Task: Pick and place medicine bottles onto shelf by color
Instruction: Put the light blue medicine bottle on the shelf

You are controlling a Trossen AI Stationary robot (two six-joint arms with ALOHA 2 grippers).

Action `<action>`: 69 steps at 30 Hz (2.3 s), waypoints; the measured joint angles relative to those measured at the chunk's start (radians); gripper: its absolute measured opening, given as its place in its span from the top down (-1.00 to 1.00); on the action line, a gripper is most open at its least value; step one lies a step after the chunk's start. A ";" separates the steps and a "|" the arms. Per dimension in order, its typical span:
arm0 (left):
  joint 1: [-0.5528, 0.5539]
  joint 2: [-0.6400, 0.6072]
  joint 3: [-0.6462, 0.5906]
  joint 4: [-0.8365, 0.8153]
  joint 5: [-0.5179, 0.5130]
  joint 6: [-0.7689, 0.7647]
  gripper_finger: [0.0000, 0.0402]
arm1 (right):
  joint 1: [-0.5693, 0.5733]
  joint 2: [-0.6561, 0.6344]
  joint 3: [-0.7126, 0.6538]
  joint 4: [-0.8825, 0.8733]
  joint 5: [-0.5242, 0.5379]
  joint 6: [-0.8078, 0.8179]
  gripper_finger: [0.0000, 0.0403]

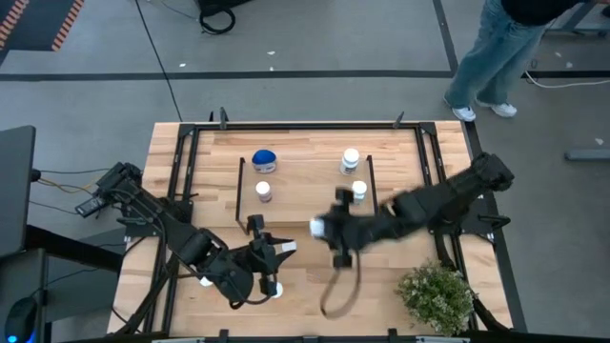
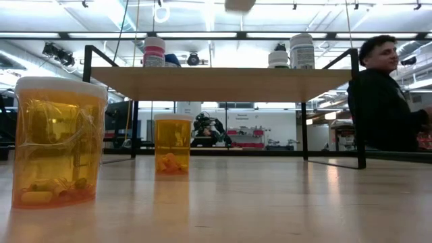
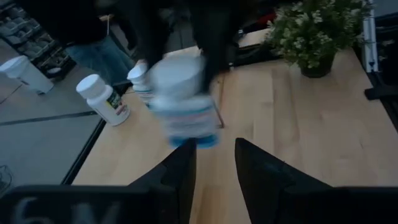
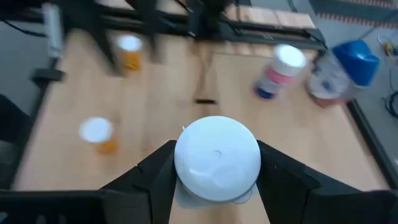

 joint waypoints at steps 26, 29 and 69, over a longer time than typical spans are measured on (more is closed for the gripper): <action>-0.005 0.001 0.000 -0.113 -0.001 -0.106 0.46 | -0.602 0.000 -0.045 -0.019 -0.352 -0.097 0.02; -0.005 0.001 0.000 -0.113 -0.001 -0.106 0.47 | -0.615 0.000 -0.045 -0.040 -0.351 -0.071 0.02; -0.005 0.001 -0.001 -0.111 0.000 -0.130 0.52 | -0.631 0.016 -0.047 -0.057 -0.400 -0.076 -0.21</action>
